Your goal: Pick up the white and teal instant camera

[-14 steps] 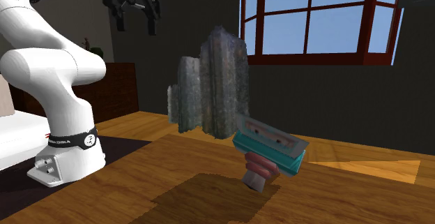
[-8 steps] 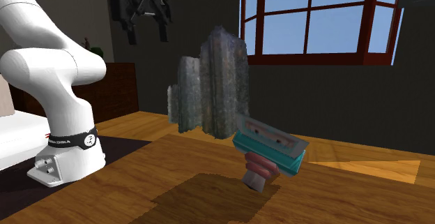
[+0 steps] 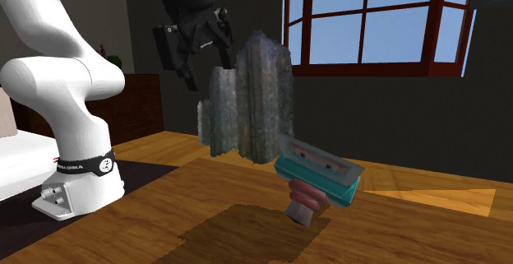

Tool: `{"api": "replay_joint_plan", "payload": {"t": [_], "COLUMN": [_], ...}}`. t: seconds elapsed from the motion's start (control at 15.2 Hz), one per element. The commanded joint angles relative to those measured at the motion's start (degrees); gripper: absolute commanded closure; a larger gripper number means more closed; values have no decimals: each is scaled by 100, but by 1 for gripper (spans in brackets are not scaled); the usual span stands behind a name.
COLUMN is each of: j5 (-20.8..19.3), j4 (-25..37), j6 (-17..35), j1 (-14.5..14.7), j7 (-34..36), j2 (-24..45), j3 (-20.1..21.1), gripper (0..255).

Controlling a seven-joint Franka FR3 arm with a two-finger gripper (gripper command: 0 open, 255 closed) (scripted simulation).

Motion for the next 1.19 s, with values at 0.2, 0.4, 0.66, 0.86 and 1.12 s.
{"api": "replay_joint_plan", "payload": {"t": [0.2,0.4,0.66,0.86,1.12], "j5": [1219,2140,3465,3693,3874], "j4": [418,769,1358,1387,1318], "j6": [503,553,308,324,429], "j1": [214,304,214,158,138], "j7": [-812,-1381,-2100,-2287,-2533], "j2": [1148,1912,3017,3234,3438], "j3": [-672,-997,-1225,-1201,-1176], "gripper": [0,0,0,0,0]}}
